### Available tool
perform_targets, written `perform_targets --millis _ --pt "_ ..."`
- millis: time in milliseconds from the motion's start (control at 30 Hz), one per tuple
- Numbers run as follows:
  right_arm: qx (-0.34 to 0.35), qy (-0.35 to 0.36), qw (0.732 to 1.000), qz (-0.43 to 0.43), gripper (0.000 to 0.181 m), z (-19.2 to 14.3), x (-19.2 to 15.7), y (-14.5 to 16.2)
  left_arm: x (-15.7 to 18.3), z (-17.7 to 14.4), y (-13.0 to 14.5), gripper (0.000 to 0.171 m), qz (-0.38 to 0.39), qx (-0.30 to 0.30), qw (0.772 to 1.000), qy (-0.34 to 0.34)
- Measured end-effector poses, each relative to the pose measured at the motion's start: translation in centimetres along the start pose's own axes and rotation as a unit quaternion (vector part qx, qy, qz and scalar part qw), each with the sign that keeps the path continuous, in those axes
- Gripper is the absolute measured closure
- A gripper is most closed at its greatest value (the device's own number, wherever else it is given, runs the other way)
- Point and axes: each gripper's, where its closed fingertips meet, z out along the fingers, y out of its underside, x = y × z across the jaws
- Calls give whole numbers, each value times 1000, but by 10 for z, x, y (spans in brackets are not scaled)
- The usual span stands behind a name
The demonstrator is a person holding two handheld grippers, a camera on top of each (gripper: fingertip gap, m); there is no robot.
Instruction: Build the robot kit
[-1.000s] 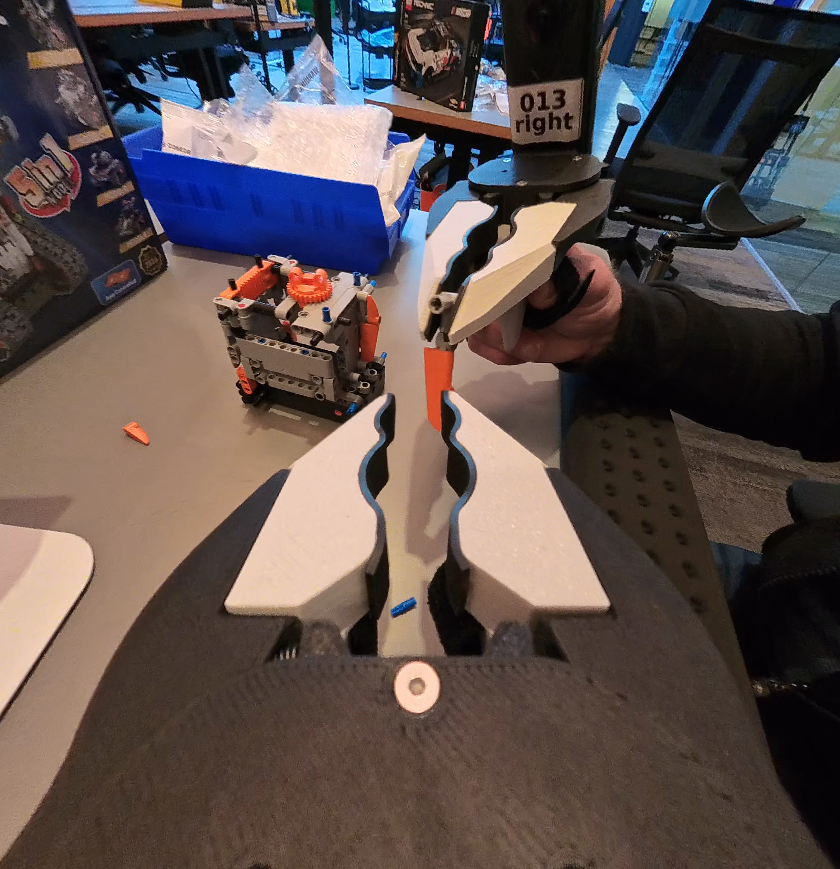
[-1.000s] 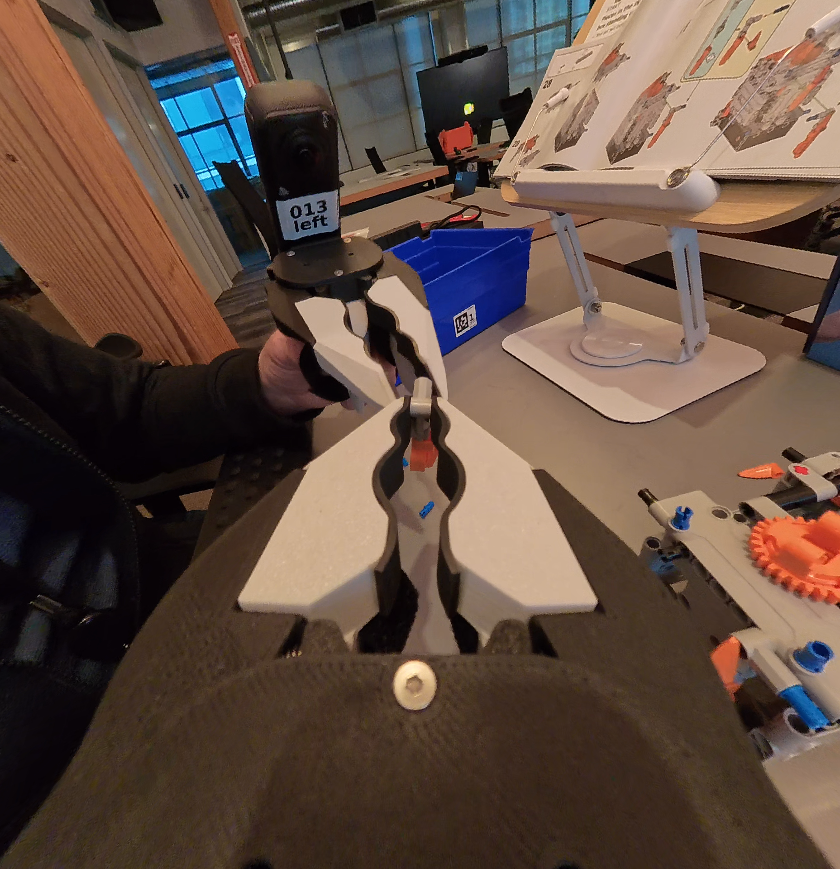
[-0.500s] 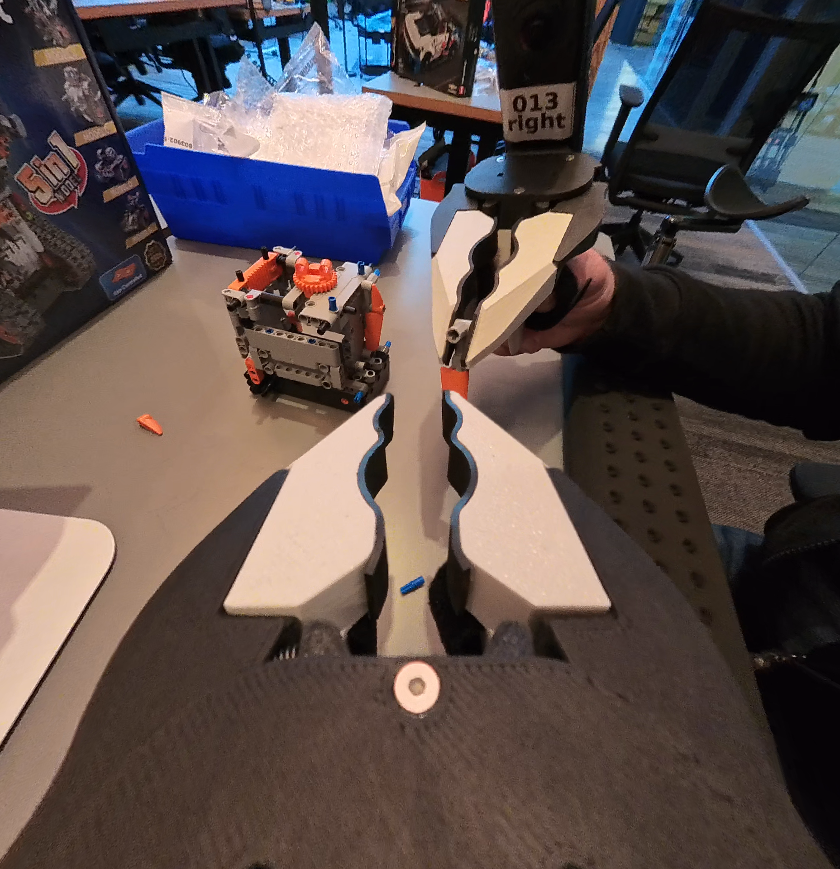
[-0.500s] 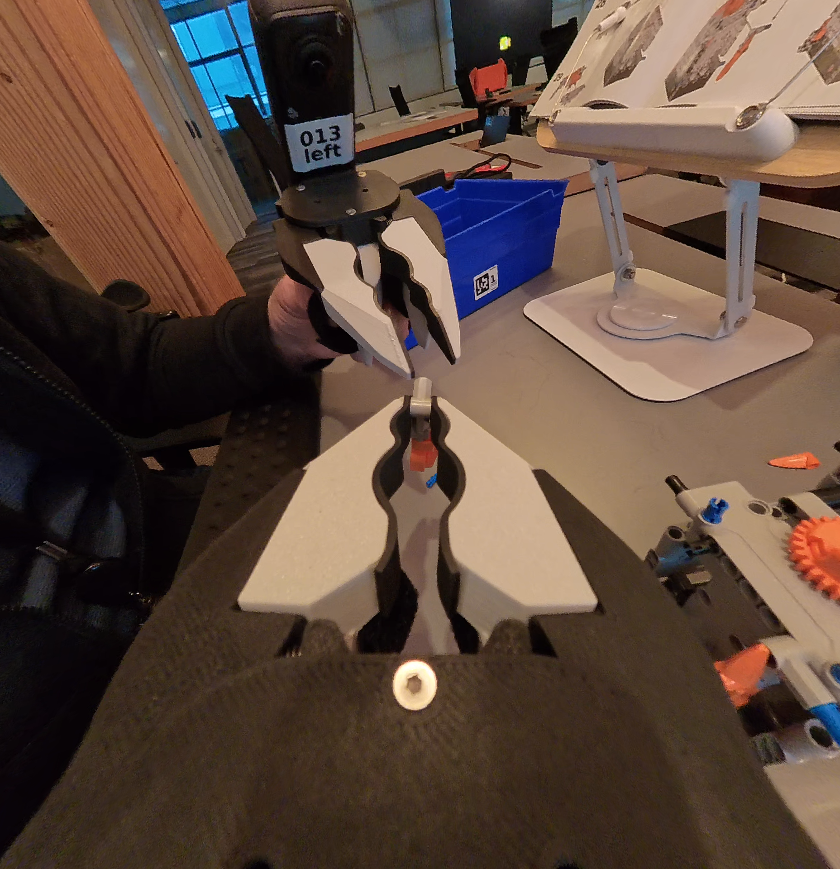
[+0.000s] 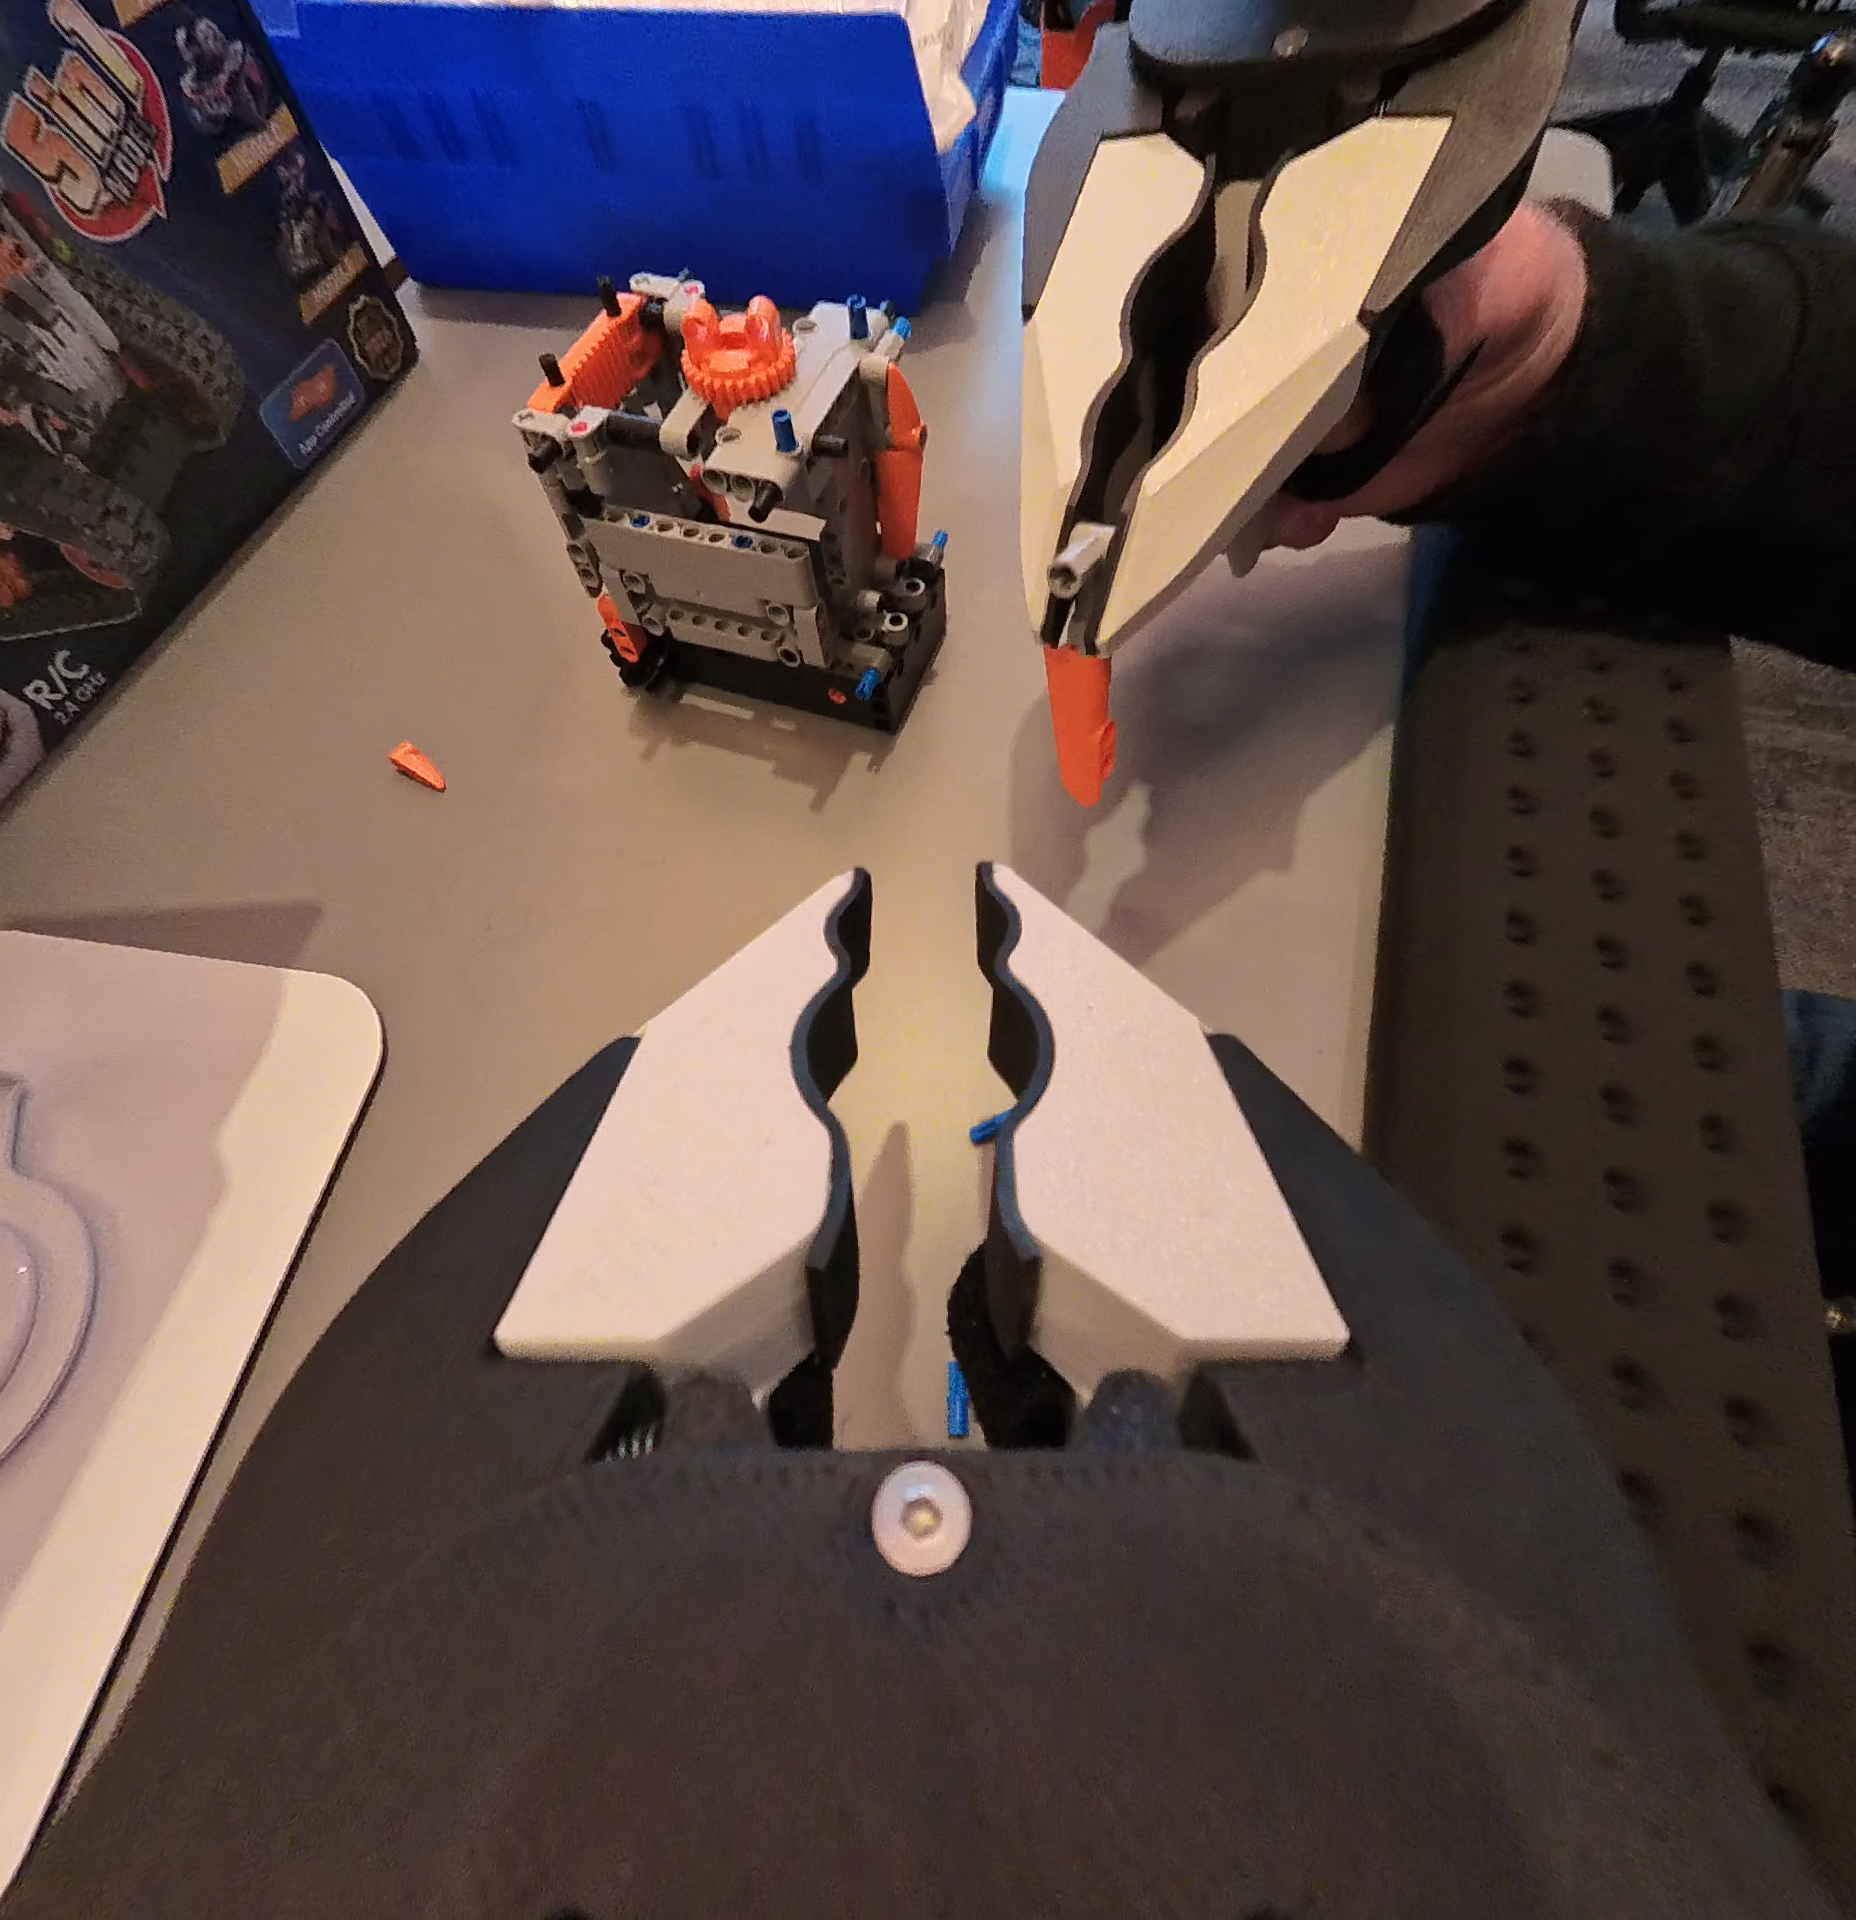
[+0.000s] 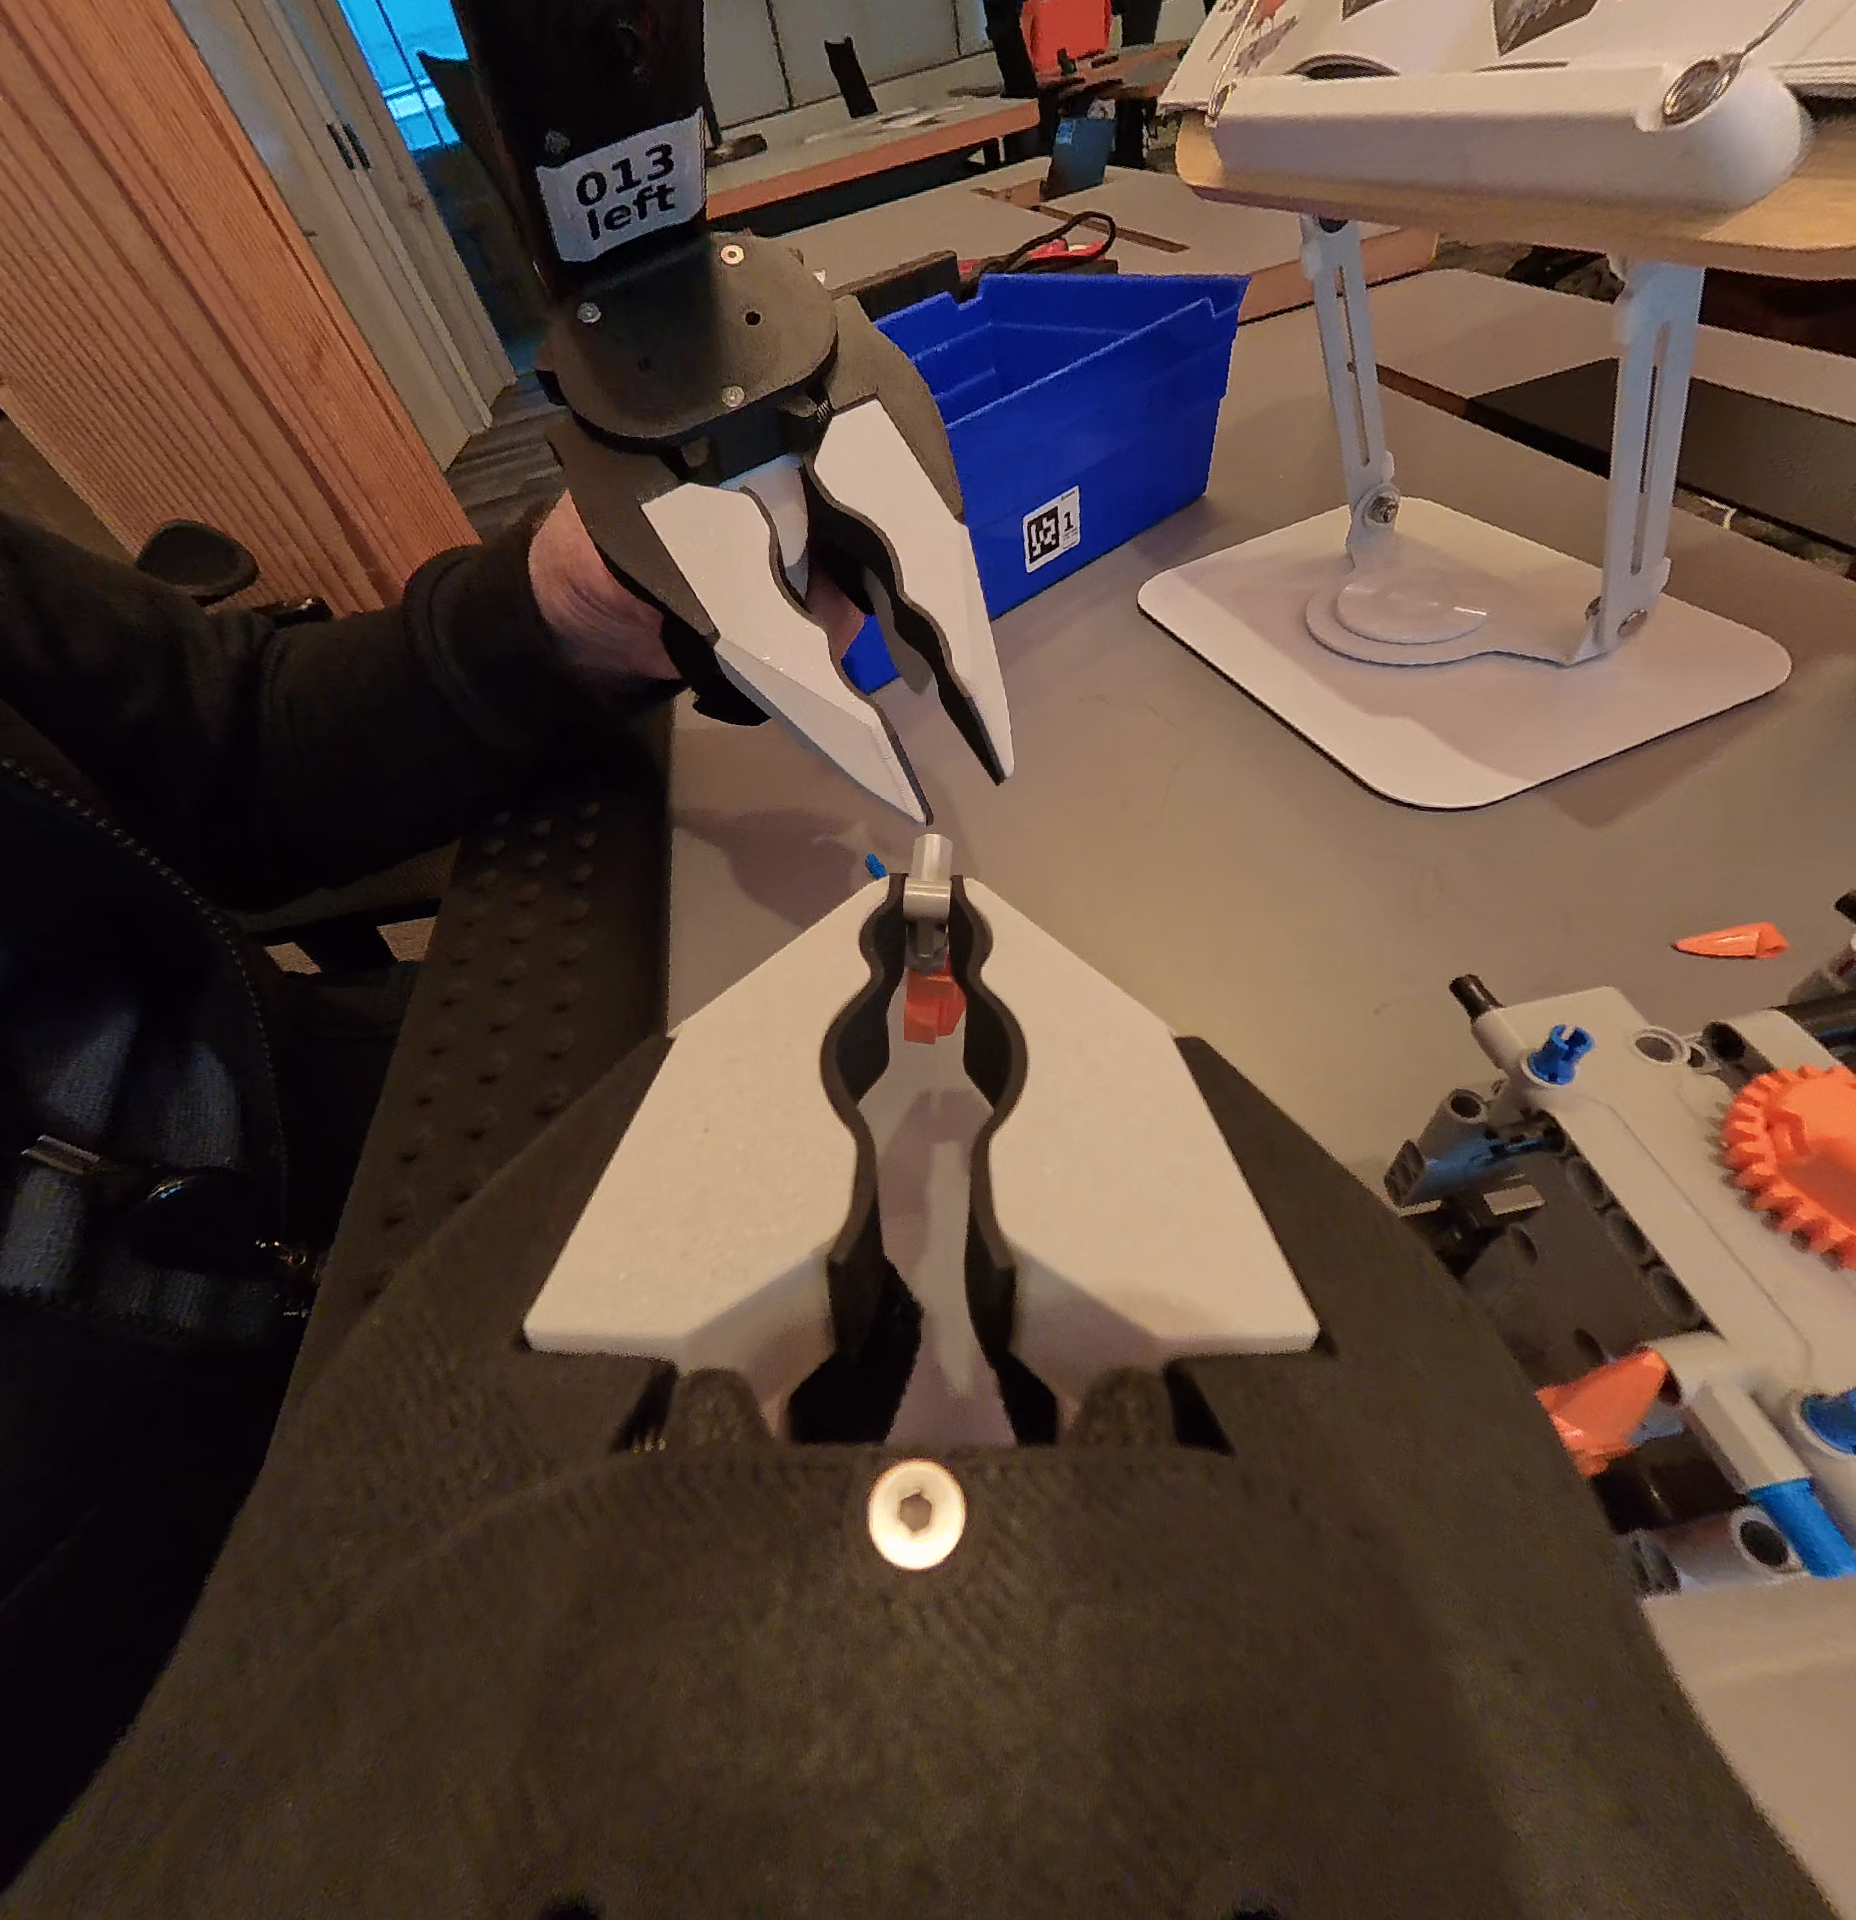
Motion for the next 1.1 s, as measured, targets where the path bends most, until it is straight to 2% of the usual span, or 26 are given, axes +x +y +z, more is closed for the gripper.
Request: perform_targets --millis 100,233,400,533,733,867,1100 --pt "-1 -1 1000 5 176 -1 1 1 -3 2 7 154 4 -22 1000 -11" --pt "-7 10 1000 3 176 -7 6 4 -17 -2 25 159 14 -66 996 -62" --pt "-8 15 1000 5 176 -10 9 5 -21 -25 17 160 -10 -47 996 -69" --pt "-22 11 1000 6 176 -7 8 10 -19 -34 26 163 -13 -75 995 -63" --pt "-53 -4 999 6 176 0 2 21 2 -20 50 164 -2 -138 990 -11" --pt "-68 -10 998 2 176 2 -1 25 12 -3 69 162 32 -186 982 14" --pt "-74 -34 997 7 176 4 -8 29 21 17 83 154 101 -204 973 46"
